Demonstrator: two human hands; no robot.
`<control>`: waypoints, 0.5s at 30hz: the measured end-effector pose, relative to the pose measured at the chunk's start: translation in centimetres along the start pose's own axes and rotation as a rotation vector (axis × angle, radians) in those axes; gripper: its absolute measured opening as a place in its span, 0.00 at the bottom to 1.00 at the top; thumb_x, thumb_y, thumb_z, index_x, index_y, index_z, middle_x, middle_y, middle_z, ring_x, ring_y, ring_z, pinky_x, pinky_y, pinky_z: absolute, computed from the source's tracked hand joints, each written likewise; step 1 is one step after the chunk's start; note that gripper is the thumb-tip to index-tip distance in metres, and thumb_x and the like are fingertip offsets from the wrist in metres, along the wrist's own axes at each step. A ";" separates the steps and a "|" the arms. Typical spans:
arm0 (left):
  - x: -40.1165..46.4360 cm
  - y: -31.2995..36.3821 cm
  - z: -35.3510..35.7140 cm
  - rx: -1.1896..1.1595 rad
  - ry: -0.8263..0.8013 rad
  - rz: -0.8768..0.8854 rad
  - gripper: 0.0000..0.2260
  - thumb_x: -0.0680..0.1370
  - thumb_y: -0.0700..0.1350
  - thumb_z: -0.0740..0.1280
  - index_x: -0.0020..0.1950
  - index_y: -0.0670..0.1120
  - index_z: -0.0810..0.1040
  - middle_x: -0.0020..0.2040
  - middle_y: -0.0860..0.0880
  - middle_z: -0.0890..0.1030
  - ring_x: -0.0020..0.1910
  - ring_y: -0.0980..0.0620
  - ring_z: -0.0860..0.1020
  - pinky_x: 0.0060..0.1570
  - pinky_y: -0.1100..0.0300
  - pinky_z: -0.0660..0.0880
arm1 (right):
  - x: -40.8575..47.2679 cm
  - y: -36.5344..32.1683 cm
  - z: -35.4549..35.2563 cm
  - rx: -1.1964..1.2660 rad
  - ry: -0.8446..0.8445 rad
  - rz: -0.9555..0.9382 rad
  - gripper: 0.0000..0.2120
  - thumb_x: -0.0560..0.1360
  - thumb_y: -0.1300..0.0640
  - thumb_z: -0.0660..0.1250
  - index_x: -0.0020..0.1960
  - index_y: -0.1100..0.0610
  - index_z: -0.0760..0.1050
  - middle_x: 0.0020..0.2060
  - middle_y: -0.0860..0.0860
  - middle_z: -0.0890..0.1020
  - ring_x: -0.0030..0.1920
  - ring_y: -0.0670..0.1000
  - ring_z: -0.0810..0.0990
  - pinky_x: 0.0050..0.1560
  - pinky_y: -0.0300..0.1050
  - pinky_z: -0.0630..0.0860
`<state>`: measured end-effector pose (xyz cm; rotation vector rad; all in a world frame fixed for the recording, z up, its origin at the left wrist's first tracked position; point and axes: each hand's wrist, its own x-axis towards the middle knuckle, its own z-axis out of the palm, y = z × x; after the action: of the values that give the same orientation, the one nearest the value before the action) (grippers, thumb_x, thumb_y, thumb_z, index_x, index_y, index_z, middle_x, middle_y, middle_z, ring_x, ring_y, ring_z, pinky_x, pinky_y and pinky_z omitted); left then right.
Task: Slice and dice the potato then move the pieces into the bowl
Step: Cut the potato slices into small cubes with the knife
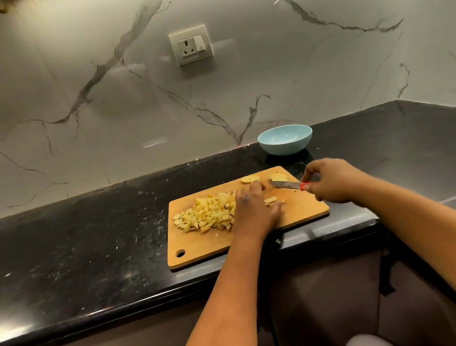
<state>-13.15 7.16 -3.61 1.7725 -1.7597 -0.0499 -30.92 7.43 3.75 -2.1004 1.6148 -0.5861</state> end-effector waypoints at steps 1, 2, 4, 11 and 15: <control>0.4 0.2 0.2 0.021 -0.048 0.036 0.20 0.78 0.53 0.68 0.67 0.48 0.71 0.66 0.47 0.73 0.68 0.48 0.67 0.68 0.52 0.68 | 0.4 0.6 0.7 0.046 0.032 0.008 0.07 0.77 0.55 0.68 0.54 0.54 0.77 0.43 0.50 0.79 0.43 0.49 0.81 0.39 0.41 0.76; 0.9 0.5 0.4 0.047 -0.099 0.076 0.20 0.78 0.54 0.67 0.68 0.49 0.72 0.67 0.48 0.73 0.69 0.48 0.67 0.68 0.52 0.67 | 0.8 1.3 1.4 0.083 0.065 0.023 0.06 0.77 0.55 0.68 0.54 0.53 0.77 0.44 0.52 0.80 0.43 0.50 0.82 0.39 0.42 0.76; 1.7 1.0 0.8 0.098 -0.177 0.149 0.17 0.79 0.53 0.66 0.66 0.49 0.75 0.66 0.48 0.74 0.66 0.47 0.70 0.66 0.52 0.70 | 1.4 2.5 2.5 0.126 0.132 0.044 0.05 0.77 0.54 0.67 0.52 0.52 0.77 0.45 0.54 0.81 0.44 0.53 0.81 0.39 0.45 0.77; 2.8 -0.7 0.3 0.217 -0.115 0.191 0.08 0.82 0.44 0.63 0.60 0.46 0.76 0.57 0.46 0.77 0.57 0.49 0.75 0.58 0.56 0.74 | 2.4 4.5 4.2 0.171 0.224 0.051 0.06 0.77 0.54 0.67 0.54 0.52 0.77 0.51 0.53 0.80 0.48 0.52 0.79 0.51 0.50 0.79; 2.7 -2.1 -0.8 0.357 -0.059 0.222 0.10 0.82 0.43 0.62 0.61 0.44 0.77 0.56 0.45 0.77 0.56 0.49 0.73 0.54 0.56 0.76 | 2.8 4.6 4.2 0.229 0.225 0.043 0.06 0.77 0.53 0.68 0.53 0.50 0.75 0.49 0.52 0.81 0.47 0.52 0.81 0.52 0.52 0.80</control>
<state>-10.66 4.79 -2.87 1.8152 -2.1004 0.3262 -31.56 3.99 -2.15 -1.8824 1.6184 -0.9733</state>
